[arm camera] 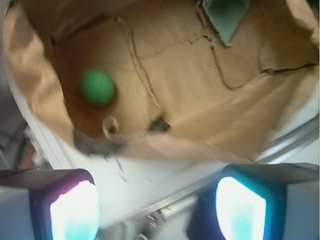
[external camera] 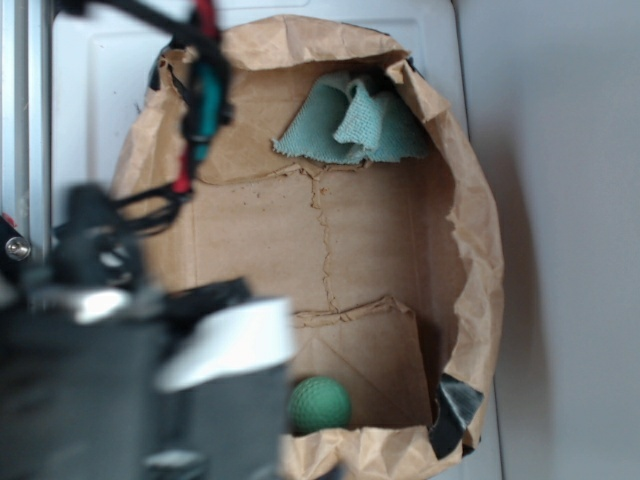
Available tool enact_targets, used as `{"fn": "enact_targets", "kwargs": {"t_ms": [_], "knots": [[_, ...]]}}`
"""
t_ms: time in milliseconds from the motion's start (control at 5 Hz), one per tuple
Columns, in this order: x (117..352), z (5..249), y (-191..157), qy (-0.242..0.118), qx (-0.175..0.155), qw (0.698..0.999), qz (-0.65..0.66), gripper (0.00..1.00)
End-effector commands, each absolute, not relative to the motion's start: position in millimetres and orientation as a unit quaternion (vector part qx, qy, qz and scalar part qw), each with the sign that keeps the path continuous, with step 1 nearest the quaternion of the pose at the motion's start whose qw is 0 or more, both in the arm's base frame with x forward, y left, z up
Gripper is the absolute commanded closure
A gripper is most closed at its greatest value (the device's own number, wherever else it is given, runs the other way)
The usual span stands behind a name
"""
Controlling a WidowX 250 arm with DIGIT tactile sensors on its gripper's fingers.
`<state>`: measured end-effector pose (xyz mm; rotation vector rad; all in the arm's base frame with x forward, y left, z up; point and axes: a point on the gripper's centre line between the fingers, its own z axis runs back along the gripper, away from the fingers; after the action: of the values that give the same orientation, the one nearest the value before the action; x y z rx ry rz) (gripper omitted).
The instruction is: Grab the green ball.
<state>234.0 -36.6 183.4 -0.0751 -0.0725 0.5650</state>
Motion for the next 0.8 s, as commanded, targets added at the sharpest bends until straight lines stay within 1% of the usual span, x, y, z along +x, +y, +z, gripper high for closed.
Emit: {"fn": "enact_targets", "kwargs": {"t_ms": [0, 200, 400, 600], "knots": [[275, 166, -1, -0.080, -0.058, 0.914, 0.393, 0.00], [287, 157, 11, -0.086, -0.064, 0.905, 0.412, 0.00], [293, 140, 11, -0.080, -0.053, 0.897, 0.431, 0.00], [293, 140, 11, -0.080, -0.053, 0.897, 0.431, 0.00]]}}
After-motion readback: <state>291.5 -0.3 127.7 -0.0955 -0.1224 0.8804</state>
